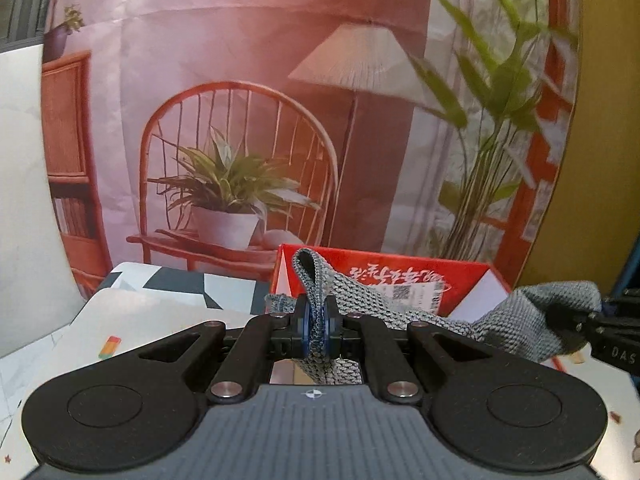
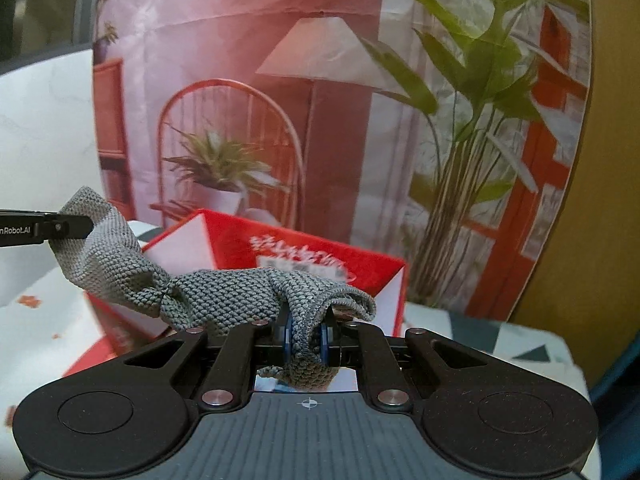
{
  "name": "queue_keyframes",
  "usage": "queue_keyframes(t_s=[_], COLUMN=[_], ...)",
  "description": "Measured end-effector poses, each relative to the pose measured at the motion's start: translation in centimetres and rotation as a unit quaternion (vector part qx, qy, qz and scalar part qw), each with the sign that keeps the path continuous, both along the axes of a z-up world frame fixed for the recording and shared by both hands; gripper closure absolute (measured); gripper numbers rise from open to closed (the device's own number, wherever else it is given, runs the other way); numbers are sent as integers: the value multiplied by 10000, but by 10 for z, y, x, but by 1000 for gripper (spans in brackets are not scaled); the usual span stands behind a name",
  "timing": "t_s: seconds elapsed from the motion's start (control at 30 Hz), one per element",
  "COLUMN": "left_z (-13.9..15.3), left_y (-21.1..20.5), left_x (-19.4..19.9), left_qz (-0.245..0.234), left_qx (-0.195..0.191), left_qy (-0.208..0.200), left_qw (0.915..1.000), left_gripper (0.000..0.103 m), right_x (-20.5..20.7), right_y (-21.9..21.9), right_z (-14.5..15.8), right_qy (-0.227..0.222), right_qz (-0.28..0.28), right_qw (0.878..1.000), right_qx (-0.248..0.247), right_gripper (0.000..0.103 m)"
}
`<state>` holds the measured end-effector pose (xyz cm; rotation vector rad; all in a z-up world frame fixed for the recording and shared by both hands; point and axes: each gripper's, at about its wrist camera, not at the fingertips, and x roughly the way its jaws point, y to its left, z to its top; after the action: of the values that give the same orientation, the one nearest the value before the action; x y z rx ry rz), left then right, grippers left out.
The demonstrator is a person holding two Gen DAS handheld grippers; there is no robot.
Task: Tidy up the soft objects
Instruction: 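Lift the grey towel with the left gripper and lower it into the red box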
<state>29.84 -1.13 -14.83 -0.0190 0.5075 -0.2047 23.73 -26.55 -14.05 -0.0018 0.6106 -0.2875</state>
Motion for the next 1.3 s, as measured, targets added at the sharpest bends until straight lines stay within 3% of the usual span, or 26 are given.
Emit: queue_keyframes(t_s=[0.17, 0.43, 0.63, 0.93, 1.03, 1.1, 1.2, 1.3], left_z=[-17, -46, -59, -59, -54, -49, -39, -30], left_y=[-9, -23, -23, -22, -20, -19, -17, -16], left_x=[29, 45, 50, 46, 43, 38, 28, 17], left_qz=[27, -284, -314, -569, -596, -653, -728, -770], left_qx=[91, 333, 97, 87, 43, -3, -9, 15], left_qy=[449, 1041, 1394, 1380, 1361, 1268, 1106, 931], left_qw=[9989, 9936, 9897, 9888, 9889, 9898, 9912, 9927], left_gripper=[96, 96, 95, 92, 74, 52, 40, 24], right_x=[23, 36, 38, 34, 32, 27, 17, 4], right_y=[-9, -14, -15, -13, -14, -13, -13, -12], right_z=[-17, -52, -63, -73, -70, -66, -58, -49], right_qy=[222, 703, 829, 897, 888, 796, 600, 322], right_qz=[-108, -155, -184, -297, -342, -367, -384, -344], right_qw=[9997, 9972, 9953, 9932, 9935, 9943, 9951, 9964], right_qx=[-83, 204, 476, 674, 631, 601, 679, 706], right_gripper=[92, 91, 91, 89, 83, 80, 71, 53])
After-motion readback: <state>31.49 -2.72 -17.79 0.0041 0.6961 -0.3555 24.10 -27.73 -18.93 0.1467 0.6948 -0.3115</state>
